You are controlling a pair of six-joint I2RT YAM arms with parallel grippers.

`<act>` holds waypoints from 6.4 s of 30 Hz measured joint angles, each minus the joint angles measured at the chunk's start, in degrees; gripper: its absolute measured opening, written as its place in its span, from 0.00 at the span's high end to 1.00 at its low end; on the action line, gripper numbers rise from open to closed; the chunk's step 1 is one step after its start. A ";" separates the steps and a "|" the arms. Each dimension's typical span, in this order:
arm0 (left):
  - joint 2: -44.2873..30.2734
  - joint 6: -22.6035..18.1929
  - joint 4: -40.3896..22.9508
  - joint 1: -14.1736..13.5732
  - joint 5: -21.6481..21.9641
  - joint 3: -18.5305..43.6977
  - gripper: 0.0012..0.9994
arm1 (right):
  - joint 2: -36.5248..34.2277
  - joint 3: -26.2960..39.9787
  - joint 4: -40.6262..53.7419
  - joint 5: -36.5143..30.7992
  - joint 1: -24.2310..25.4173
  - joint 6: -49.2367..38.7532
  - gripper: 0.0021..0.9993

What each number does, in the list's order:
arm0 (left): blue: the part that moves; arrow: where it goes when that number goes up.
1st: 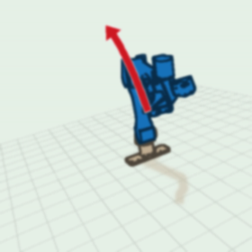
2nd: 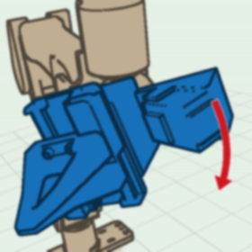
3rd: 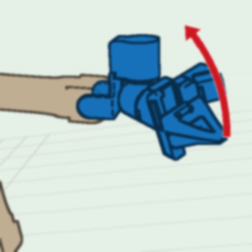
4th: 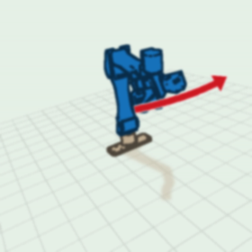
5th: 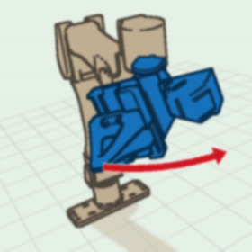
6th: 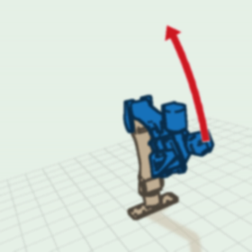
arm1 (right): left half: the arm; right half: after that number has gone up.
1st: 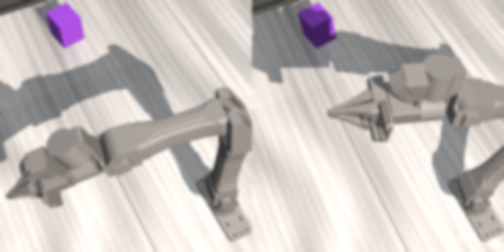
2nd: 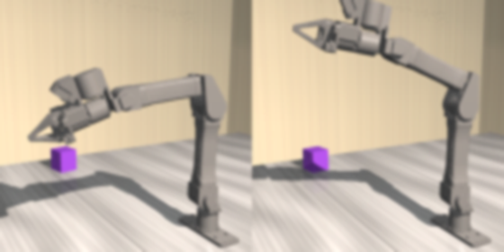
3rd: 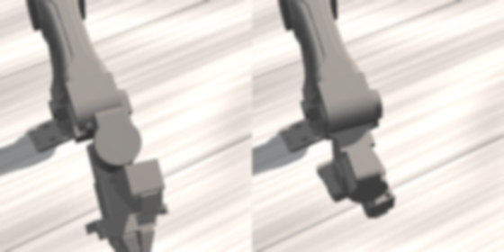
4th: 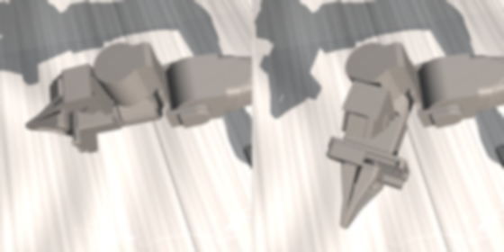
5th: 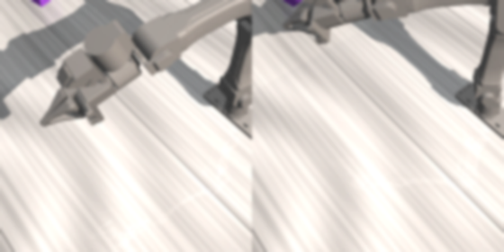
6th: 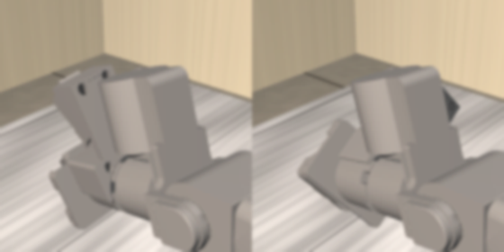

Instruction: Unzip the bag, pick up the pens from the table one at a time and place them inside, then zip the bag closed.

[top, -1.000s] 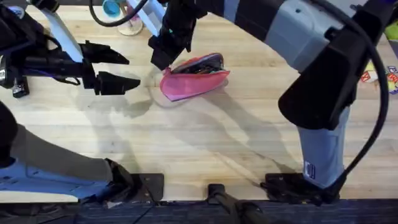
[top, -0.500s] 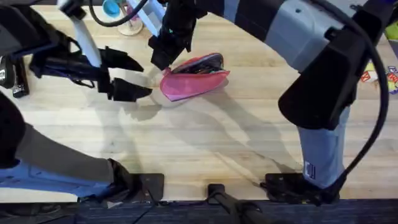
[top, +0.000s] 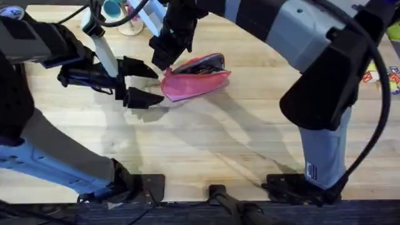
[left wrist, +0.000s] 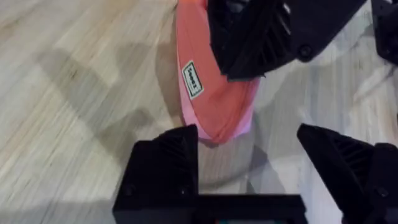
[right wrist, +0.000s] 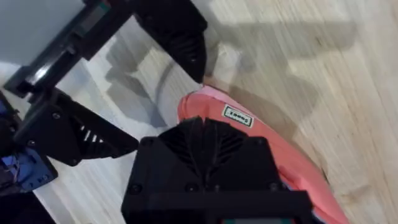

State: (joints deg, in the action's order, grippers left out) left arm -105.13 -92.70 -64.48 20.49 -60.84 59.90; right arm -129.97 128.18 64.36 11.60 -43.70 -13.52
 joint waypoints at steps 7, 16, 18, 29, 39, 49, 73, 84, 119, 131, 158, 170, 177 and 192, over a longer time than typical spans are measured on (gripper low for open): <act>-2.13 -0.82 1.64 -2.46 -2.98 -0.02 0.01 | -0.02 0.00 0.01 0.00 0.00 0.00 0.97; -3.34 -1.08 2.05 -5.53 -3.91 -0.07 0.08 | 0.00 0.00 0.00 0.00 0.00 0.00 0.97; -3.34 -1.35 2.46 -5.48 -3.97 -0.07 0.29 | -0.02 0.00 0.02 0.00 0.00 0.00 0.97; -3.36 -1.65 2.57 -5.42 -4.02 -0.09 0.96 | 0.00 0.00 0.52 -2.18 0.00 0.00 0.97; -3.36 -1.65 2.57 -5.42 -4.02 -0.09 0.96 | 0.00 0.00 0.44 -3.25 0.00 0.00 0.97; -3.34 -1.65 2.79 -5.42 -4.02 -0.09 0.96 | 0.00 0.32 0.46 -3.98 0.11 0.00 0.96; -3.34 -1.45 9.08 -5.33 -4.30 -0.20 0.01 | 5.51 3.56 2.01 -4.33 3.43 -0.20 0.00; -3.36 -1.45 1.15 8.85 -3.99 1.00 0.01 | 5.77 3.56 6.51 -3.32 3.22 -0.24 0.00; -3.36 -1.45 -1.15 17.53 -3.89 2.14 0.01 | -0.88 1.44 6.04 -5.35 -5.38 -0.64 0.00; -3.36 -1.45 -1.15 17.53 -3.89 2.14 0.01 | -2.29 1.42 5.31 -2.96 -3.75 -0.45 0.28; -3.36 -1.45 -1.15 17.53 -3.89 2.14 0.01 | -2.32 1.42 5.53 -3.89 -3.74 -0.46 0.97; -3.36 -1.45 -1.56 17.53 -3.89 2.14 0.01 | -1.11 1.40 4.39 -4.09 -3.03 -0.38 0.97; -3.36 -1.45 -1.56 14.78 -3.89 2.14 0.01 | -0.35 1.40 1.46 -4.09 -1.24 3.50 0.97; -3.34 -1.45 1.76 3.40 -4.10 2.14 0.01 | -0.35 1.40 1.14 -4.11 -1.05 5.44 0.97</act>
State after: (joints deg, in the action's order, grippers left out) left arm -108.47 -94.15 -62.72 23.89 -64.95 62.04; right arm -130.32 129.58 65.49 7.49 -44.75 -8.08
